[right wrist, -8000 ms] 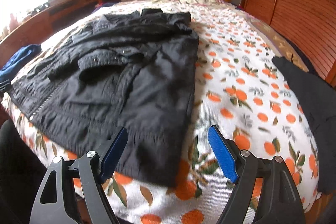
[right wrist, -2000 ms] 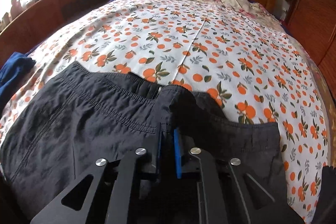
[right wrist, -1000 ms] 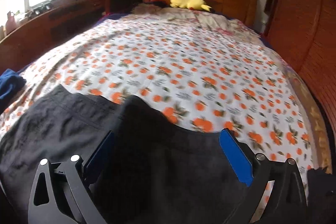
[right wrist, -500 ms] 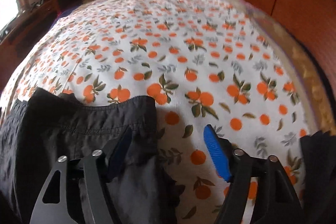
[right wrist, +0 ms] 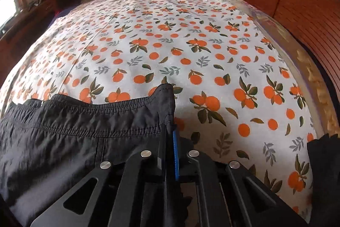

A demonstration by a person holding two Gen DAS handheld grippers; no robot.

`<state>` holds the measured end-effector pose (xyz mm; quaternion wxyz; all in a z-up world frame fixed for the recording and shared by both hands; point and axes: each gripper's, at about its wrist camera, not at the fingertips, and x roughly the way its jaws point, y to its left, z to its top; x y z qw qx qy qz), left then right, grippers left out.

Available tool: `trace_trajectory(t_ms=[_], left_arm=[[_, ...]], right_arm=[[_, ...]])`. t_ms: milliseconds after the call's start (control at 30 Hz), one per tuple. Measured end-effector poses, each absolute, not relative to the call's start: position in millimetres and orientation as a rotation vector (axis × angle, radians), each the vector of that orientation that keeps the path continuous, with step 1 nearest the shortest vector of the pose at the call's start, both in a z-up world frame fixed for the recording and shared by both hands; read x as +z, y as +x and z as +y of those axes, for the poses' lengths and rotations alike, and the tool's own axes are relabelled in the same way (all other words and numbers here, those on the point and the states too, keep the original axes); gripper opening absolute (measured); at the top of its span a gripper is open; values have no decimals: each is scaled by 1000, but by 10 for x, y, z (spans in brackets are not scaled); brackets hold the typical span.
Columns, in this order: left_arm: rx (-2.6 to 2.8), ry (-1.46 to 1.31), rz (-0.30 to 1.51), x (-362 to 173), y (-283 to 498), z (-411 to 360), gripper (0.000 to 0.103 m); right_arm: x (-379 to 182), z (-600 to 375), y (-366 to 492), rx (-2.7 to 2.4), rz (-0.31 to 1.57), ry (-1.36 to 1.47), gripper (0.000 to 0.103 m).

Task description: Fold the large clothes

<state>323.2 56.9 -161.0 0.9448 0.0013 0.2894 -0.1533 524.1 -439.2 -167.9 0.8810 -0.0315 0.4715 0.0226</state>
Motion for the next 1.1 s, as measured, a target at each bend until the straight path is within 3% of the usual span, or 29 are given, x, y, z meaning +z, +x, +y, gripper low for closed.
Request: trace_trajectory(t_ms=[133, 200, 367, 467, 1100], left_arm=[[-309, 3, 586, -1614, 3224, 584, 101], [-306, 8, 582, -1606, 3213, 582, 101], [-315, 20, 557, -1519, 3119, 542, 101], [-323, 28, 538, -1453, 3041, 483, 101], [-372, 61, 515, -1452, 2469, -61, 101]], right_arm=[[-1597, -4396, 5205, 34, 954, -73, 12], [-1481, -4405, 5154, 8, 902, -84, 58], [-1154, -4412, 4741, 55, 795, -103, 86], [-1042, -4379, 4350, 103, 750, -107, 96], [-1053, -4166, 2790, 209, 689, -131, 96]])
